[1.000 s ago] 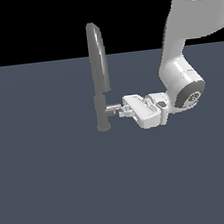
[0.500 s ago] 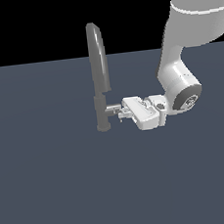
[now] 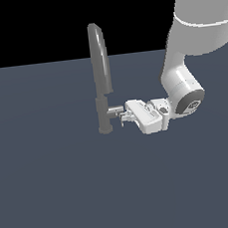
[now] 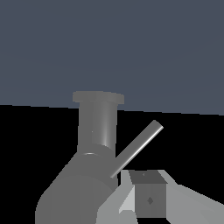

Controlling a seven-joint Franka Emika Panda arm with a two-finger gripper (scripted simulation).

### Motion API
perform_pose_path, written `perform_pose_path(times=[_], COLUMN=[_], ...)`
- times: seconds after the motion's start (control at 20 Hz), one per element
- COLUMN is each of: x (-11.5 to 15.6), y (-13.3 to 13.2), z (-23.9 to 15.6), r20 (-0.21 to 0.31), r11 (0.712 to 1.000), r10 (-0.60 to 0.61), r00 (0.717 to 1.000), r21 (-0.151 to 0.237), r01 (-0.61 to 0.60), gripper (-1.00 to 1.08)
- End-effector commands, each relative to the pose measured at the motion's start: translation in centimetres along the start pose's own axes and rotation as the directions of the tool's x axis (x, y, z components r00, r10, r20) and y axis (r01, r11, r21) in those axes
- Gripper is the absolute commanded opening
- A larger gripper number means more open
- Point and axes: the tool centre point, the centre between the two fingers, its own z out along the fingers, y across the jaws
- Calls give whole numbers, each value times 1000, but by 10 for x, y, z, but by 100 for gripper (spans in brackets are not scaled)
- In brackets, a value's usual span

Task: Turn on the faucet by rotating a designated handle.

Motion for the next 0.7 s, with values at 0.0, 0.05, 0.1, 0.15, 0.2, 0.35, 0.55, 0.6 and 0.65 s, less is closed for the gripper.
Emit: perform_pose_path(times=[0.0, 0.05, 0.1, 0.15, 0.2, 0.35, 0.55, 0.6, 0.65], x=[14, 17, 20, 23, 27, 36, 48, 51, 51], y=[-5, -6, -7, -8, -9, -11, -14, -15, -15], z=[2, 2, 2, 2, 2, 3, 3, 3, 3], r20=[-10, -10, -10, -11, -11, -12, -13, -14, -14], r11=[1000, 1000, 1000, 1000, 1000, 999, 999, 999, 999], r10=[9, 12, 16, 19, 22, 31, 43, 46, 46], r00=[1000, 1000, 1000, 1000, 1000, 999, 999, 999, 999], r21=[10, 11, 11, 12, 13, 15, 17, 18, 18], r01=[-9, -12, -16, -19, -22, -31, -43, -46, -46], gripper=[-100, -100, -100, -100, -100, -100, -100, -100, -100])
